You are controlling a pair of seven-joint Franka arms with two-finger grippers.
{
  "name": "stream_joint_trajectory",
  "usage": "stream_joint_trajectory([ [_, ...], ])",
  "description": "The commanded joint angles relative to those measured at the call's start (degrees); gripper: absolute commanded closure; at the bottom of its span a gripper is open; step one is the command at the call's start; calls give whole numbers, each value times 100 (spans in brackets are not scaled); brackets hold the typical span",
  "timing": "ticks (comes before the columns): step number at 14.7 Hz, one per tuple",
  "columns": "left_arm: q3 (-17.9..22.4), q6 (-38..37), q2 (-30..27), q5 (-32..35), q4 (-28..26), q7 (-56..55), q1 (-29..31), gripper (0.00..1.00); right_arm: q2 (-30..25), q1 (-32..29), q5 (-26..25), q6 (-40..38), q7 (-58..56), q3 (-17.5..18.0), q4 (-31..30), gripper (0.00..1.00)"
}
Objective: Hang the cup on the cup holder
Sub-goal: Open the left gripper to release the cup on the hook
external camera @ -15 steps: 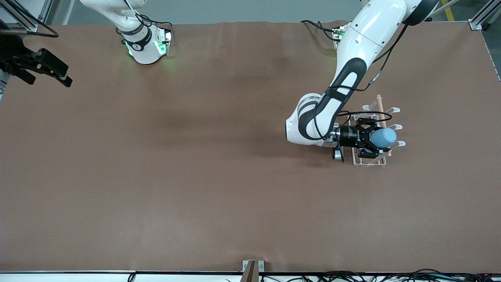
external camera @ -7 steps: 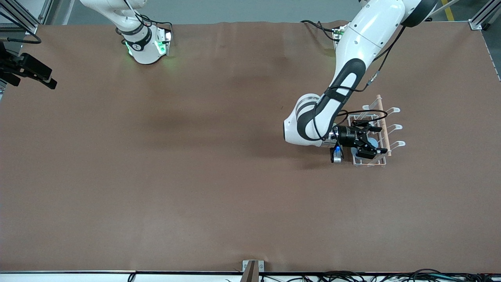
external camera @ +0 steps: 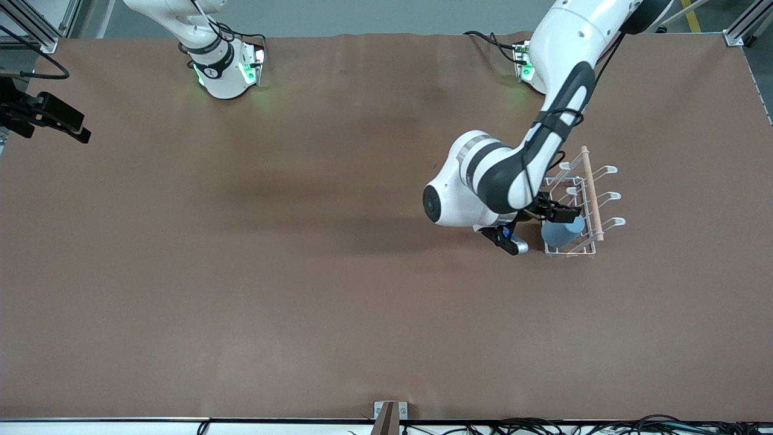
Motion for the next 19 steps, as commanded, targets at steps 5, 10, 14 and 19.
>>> stream_joint_trajectory([
  [5, -27, 621, -885, -1924, 798, -1761, 926, 0, 23, -68, -104, 444, -55, 13, -463, 1],
  [10, -71, 1288, -2141, -2899, 580, -1543, 1885, 0, -75, -51, -104, 437, -46, 22, -606, 2],
  [14, 17, 1666, -3441, -3825, -481, -701, 2649, 0, -57, -69, -51, 481, -55, 22, -545, 1],
  [19, 289, 2169, -4665, -4494, -1863, 66, 2959, 0, -48, -86, -43, 569, -256, 5, -474, 1],
])
